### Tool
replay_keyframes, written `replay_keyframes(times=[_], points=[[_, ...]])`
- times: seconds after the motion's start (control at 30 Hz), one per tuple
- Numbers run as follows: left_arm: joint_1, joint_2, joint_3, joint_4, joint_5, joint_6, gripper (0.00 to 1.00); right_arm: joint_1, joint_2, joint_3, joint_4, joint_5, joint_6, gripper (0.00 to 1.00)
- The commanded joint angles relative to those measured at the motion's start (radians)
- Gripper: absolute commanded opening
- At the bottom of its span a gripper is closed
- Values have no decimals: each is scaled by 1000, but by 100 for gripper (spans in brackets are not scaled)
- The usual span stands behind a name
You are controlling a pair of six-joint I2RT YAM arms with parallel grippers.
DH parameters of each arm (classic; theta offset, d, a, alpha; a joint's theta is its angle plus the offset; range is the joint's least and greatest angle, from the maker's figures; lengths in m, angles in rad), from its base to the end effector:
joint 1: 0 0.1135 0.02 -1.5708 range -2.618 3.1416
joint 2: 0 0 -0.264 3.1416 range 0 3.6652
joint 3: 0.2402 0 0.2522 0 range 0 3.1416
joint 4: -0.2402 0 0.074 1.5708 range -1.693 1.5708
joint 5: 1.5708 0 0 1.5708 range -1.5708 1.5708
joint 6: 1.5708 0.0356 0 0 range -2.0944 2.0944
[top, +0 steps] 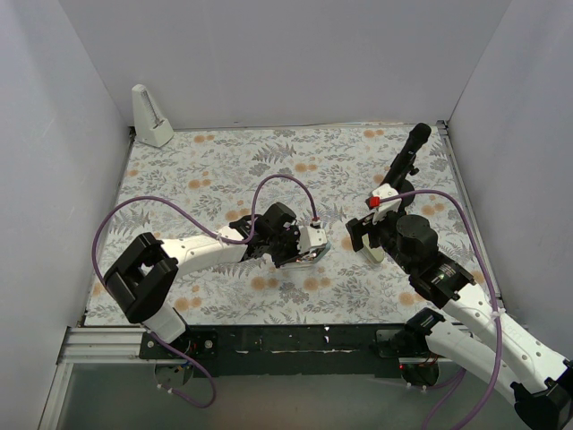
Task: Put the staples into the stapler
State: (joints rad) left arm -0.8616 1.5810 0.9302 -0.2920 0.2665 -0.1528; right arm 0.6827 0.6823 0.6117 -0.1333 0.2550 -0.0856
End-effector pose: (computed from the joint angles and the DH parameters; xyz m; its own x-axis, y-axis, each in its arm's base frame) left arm 0.1997 -0.2471 0.1891 -0.6476 0.5292 -0.5482 0.7430 0.5983 -0.3001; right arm 0.1375 0.1002 0.3006 -0.1207 -0.2048 -0.9713 -0.4307 0.8924 -0.1346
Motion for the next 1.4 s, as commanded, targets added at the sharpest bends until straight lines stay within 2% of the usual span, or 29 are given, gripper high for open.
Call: replay_keyframes(times=[0.0, 0.9, 1.37], points=[[-4, -9, 10, 1, -21, 16, 0, 2, -9, 8, 26, -2, -6, 96], [-5, 2, 1, 28, -32, 13, 0, 1, -6, 6, 29, -5, -8, 96], [-5, 17, 21, -58, 65, 18, 0, 2, -9, 5, 26, -6, -6, 96]])
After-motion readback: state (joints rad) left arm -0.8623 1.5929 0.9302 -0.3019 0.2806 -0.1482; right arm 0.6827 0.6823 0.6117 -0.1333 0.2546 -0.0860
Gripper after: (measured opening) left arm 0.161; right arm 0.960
